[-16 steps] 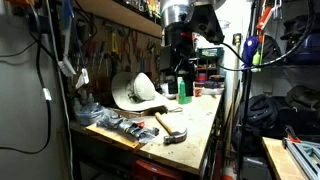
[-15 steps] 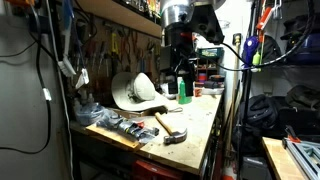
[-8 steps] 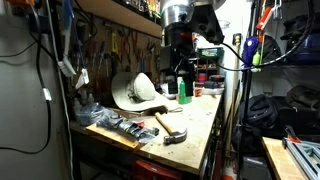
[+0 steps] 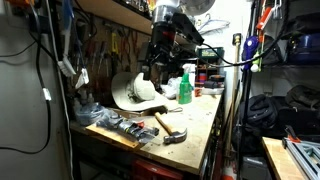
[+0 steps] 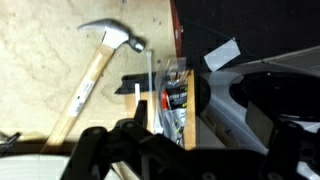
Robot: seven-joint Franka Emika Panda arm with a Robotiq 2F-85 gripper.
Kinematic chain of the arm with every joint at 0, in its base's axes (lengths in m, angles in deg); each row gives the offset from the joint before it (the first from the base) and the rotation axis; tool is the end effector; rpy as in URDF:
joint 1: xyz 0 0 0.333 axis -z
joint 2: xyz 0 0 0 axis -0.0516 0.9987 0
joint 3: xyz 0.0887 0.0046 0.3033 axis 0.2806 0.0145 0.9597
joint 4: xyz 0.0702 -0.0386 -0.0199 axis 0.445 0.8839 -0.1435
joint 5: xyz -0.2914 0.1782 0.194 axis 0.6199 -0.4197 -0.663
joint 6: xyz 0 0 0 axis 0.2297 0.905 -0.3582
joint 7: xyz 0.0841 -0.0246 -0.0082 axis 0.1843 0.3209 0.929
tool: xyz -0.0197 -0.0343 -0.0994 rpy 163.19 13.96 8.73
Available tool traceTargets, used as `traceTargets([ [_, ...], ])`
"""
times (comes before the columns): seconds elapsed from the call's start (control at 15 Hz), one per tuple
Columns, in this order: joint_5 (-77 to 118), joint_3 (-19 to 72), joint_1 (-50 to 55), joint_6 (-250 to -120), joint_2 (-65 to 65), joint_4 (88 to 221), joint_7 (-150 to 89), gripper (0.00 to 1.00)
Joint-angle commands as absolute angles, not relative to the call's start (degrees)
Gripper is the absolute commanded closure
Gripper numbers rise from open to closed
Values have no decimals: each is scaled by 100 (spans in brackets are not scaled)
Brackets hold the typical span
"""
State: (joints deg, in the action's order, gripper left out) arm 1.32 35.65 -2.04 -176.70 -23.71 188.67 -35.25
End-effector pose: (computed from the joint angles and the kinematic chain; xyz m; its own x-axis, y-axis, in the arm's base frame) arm 0.5083 0.0997 0.4471 0.9870 -0.1472 0.0645 -0.1272 -0.9608 -0.2464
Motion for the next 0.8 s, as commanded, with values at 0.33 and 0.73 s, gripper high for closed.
traceTargets([
  [0.33,2530,3192,145,-19356,-985,17711,-4531,0],
  [0.73,3307,2646,128,-20031,-220,17048,-5101,0],
])
